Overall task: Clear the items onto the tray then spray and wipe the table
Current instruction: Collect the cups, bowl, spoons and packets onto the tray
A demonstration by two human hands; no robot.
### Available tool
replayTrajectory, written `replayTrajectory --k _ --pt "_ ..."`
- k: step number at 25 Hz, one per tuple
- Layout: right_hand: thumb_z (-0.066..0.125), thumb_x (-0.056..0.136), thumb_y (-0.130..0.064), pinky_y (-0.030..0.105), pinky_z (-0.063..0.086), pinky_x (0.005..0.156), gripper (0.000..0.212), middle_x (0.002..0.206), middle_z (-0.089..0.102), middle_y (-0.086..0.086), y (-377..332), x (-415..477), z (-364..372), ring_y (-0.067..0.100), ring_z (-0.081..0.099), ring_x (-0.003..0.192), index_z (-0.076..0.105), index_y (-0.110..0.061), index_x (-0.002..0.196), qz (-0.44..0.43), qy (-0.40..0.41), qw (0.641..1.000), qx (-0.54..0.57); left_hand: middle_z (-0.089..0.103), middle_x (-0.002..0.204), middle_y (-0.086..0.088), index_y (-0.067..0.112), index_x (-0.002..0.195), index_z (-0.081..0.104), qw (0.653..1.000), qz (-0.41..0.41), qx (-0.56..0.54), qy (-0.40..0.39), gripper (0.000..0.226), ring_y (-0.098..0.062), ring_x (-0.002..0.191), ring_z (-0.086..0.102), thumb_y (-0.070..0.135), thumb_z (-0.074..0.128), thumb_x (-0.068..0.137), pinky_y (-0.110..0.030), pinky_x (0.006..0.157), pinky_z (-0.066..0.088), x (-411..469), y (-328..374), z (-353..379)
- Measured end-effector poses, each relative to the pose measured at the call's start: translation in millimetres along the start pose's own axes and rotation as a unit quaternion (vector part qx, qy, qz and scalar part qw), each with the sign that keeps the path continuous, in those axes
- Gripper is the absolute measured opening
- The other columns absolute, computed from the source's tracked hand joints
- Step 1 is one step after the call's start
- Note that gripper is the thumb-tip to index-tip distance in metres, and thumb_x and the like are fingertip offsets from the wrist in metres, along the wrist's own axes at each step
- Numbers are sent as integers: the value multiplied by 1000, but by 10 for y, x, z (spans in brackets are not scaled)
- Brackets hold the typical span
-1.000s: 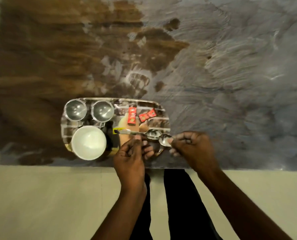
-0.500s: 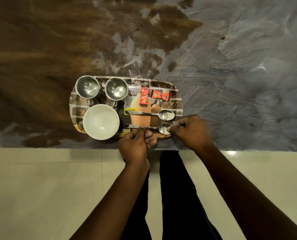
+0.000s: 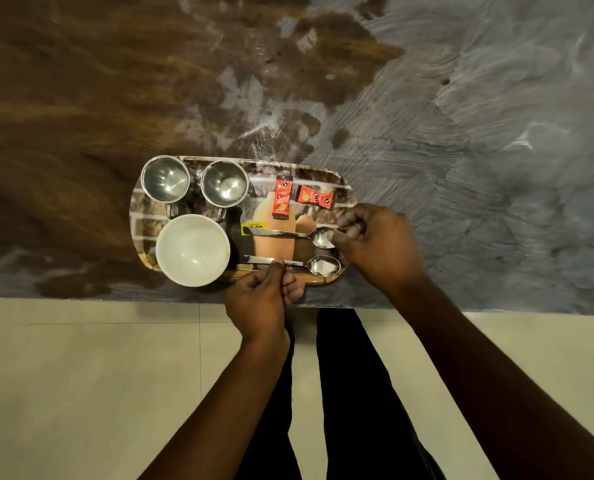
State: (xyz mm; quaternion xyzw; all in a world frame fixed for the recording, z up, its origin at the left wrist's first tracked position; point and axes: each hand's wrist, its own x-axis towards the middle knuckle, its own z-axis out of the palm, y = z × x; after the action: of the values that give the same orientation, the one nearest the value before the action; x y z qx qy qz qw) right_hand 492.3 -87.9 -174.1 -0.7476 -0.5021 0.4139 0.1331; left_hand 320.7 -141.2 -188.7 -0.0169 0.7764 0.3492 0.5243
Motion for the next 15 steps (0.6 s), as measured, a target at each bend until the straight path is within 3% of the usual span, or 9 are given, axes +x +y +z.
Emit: replayTrajectory --k 3,6,9,15 --pt "85 88 -30 28 58 68 22 87 71 -10 -170 279 -40 3 65 73 76 -25 107 -100 9 992 -77 79 73 -17 -2 87 78 999 39 3 -2 17 -22 54 74 13 85 92 -25 49 60 -45 49 6" --pt "79 92 -32 31 49 74 35 111 69 3 -315 560 15 20 67 94 74 -19 124 -181 -13 959 -218 76 65 -11 1 83 75 996 84 10 -19 16 -20 48 70 11 83 93 -26 46 58 -57 159 77" --pt "72 97 -29 32 42 72 30 114 67 3 -396 711 0 25 67 104 75 -19 124 -235 -27 924 -302 73 62 -9 5 80 71 993 109 4 -41 18 -21 46 68 10 81 94 -28 46 58 -51 243 160" --pt "70 100 -27 38 55 72 24 116 66 2 -478 770 -166 25 61 114 78 -24 123 -359 -81 860 -354 74 62 -7 -2 86 72 989 135 -10 -62 15 -19 45 66 8 80 95 -27 43 57 -43 238 180"
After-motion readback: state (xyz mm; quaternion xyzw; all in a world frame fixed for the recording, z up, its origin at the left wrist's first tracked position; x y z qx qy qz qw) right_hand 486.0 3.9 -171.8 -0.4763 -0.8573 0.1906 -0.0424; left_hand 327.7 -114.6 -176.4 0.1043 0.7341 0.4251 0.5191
